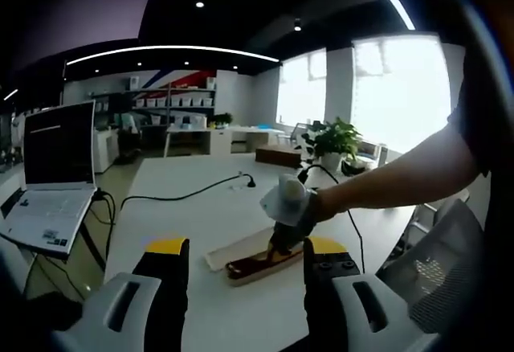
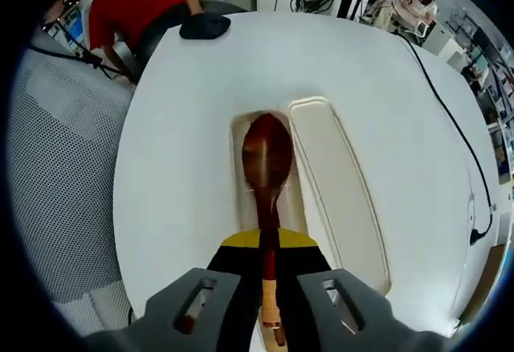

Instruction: Arrange the utensils inside the cutlery case until each visible utensil rests in its matching compartment.

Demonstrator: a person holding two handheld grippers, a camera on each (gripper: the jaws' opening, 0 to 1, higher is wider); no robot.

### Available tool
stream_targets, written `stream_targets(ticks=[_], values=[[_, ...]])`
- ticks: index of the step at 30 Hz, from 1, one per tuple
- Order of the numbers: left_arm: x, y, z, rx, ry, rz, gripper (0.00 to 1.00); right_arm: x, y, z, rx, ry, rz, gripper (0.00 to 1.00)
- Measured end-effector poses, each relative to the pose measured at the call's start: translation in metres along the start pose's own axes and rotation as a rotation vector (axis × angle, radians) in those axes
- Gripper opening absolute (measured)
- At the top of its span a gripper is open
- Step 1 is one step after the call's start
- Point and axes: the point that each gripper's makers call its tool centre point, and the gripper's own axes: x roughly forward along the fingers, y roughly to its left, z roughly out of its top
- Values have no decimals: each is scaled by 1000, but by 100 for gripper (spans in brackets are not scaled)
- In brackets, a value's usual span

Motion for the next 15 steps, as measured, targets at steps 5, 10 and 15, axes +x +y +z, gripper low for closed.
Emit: stream_targets(ticks=[5, 10, 15], values=[[1, -1, -1, -6, 6, -8, 59, 2, 3, -2, -2, 5, 2, 1], [0, 0, -1, -13, 4, -3, 59, 2, 2, -4, 17, -3, 3, 1], [0, 0, -2, -15, 6, -5, 59, 1, 1, -4, 30, -15, -10, 2]])
